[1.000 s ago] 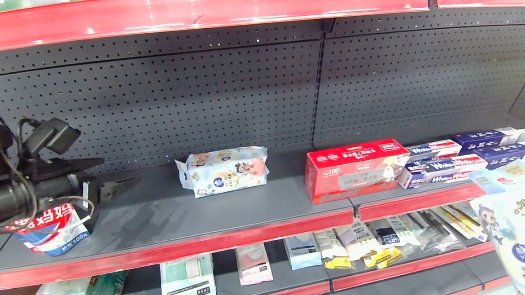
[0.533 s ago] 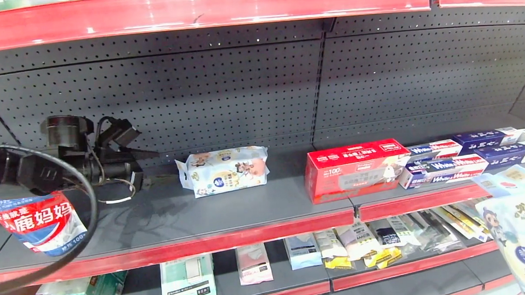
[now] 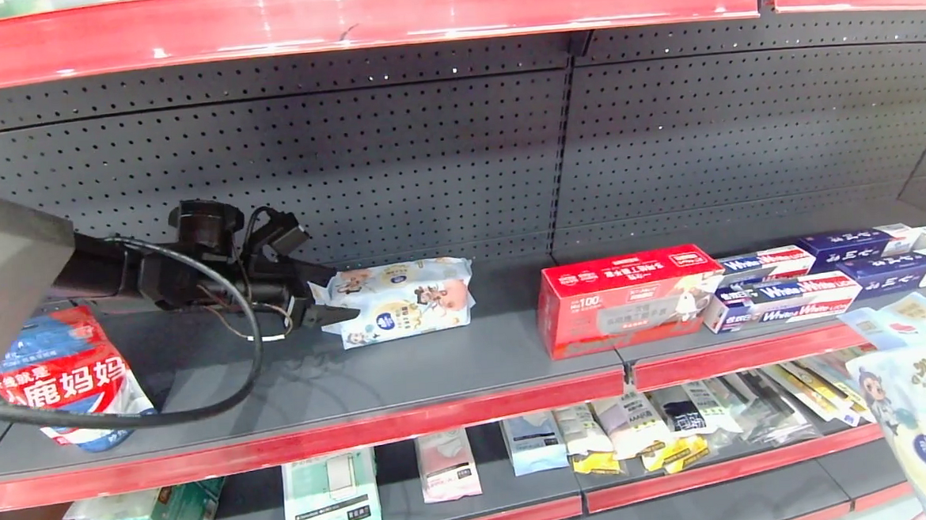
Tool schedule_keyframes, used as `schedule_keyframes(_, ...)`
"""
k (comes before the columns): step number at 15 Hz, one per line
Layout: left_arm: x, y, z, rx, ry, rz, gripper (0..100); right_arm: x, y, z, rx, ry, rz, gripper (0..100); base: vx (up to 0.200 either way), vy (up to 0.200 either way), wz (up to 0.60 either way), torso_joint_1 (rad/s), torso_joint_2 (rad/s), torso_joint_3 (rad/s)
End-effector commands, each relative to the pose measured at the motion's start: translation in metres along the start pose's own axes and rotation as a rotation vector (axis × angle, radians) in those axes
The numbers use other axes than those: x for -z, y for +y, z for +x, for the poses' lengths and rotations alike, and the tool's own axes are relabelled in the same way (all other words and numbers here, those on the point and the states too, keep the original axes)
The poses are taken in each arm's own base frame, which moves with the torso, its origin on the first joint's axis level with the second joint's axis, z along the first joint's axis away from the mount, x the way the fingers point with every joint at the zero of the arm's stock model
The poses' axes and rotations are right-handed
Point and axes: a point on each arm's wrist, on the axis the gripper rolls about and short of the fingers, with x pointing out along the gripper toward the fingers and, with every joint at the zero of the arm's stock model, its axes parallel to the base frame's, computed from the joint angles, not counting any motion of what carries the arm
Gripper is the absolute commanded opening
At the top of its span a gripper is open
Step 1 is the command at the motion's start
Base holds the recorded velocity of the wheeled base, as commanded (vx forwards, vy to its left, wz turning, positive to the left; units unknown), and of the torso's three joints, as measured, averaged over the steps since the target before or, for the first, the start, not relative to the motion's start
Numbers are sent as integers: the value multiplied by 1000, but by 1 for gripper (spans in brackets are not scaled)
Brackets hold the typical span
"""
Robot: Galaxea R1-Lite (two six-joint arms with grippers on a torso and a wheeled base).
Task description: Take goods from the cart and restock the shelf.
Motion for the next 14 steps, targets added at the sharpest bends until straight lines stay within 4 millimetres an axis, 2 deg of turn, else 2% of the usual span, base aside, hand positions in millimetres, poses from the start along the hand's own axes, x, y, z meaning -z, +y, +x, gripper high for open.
schedule_keyframes(1,-1,7,6,3,0,6,100,0,0,0,1,0,-1,0,0,0,0,0,0,0)
schedule_keyframes(4,-4,5,15,26,2,12,100,0,0,-1,12,-4,-1,0,0,0,0,0,0,0)
schedule_keyframes(8,7,8,29,43,13,32,100,0,0,-1,15,-3,-3,0,0,0,0,0,0,0)
schedule_keyframes(9,5,13,37,45,6,51,100,0,0,-1,15,-2,-3,0,0,0,0,0,0,0)
schedule_keyframes(14,-17,16,48,83,15,49,100,0,0,0,13,3,-2,0,0,0,0,0,0,0)
